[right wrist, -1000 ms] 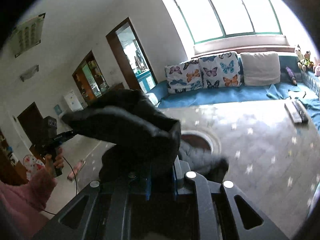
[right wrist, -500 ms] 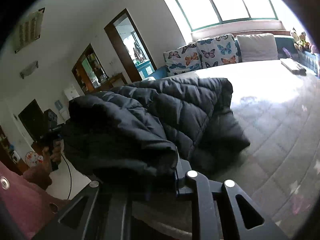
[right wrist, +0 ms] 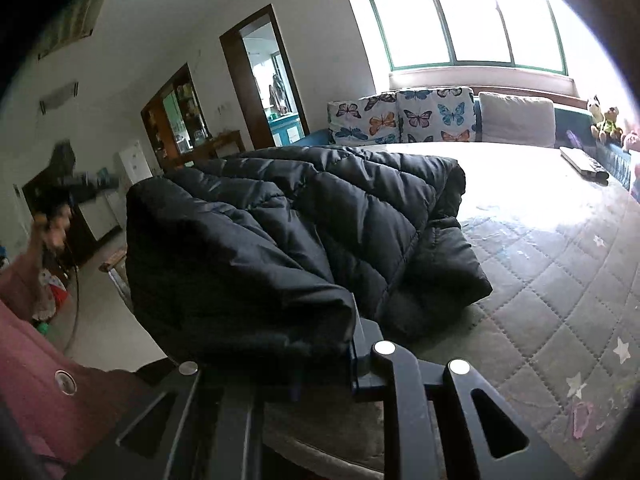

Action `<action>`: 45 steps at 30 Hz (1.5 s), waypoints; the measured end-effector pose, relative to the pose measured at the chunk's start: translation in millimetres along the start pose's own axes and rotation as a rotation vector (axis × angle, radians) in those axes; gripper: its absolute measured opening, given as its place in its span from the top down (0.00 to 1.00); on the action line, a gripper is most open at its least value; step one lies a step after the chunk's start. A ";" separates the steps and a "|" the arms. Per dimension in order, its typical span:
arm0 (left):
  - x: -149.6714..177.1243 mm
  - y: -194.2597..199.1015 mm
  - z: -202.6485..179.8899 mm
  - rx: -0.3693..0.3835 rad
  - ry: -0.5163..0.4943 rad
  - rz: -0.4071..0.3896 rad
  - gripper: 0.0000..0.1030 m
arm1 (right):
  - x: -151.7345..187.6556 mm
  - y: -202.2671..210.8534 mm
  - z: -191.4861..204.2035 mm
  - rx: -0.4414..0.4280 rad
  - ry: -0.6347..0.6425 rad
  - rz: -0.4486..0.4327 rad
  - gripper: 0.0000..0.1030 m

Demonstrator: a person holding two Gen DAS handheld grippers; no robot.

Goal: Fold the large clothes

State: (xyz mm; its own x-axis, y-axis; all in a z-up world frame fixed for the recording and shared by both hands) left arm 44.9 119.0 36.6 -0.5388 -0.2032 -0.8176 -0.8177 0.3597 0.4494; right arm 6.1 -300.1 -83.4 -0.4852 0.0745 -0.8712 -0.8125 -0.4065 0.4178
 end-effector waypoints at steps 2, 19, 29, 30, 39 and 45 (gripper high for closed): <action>-8.4 -14.5 -31.5 0.048 -0.030 0.021 0.86 | 4.6 1.7 2.1 0.007 0.011 -0.001 0.80; -36.7 -275.2 -162.1 0.144 -0.051 0.311 0.86 | 13.3 4.1 8.5 0.045 0.062 0.012 0.80; 34.2 -317.4 -131.0 0.089 -0.147 0.362 0.86 | 5.5 7.8 16.1 0.082 0.112 0.014 0.77; 40.5 -315.6 -128.7 0.085 -0.169 0.357 0.86 | 2.6 10.7 18.0 0.094 0.129 0.010 0.74; 66.1 -303.5 -116.6 0.102 -0.217 0.288 0.86 | -6.2 55.1 21.8 0.242 0.234 0.081 0.49; 69.5 -298.6 -112.4 0.120 -0.206 0.278 0.86 | -47.5 71.4 28.3 0.277 0.246 0.062 0.49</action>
State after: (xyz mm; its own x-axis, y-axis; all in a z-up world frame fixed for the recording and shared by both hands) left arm 228.8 -104.9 -113.9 -0.6747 0.1009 -0.7312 -0.6099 0.4818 0.6292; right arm -38.1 -306.9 -4.9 -0.4712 -0.1768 -0.8641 -0.8571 -0.1396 0.4959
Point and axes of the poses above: each gripper's, at about its wrist camera, not at the fingertips, and y roughly against the way its jaws point, z to its left, x to its underside, the point moved 10 cm from there along -y, roughly the way its jaws point, and after that the axes turned 9 degrees about -z, right-handed, at the moved point
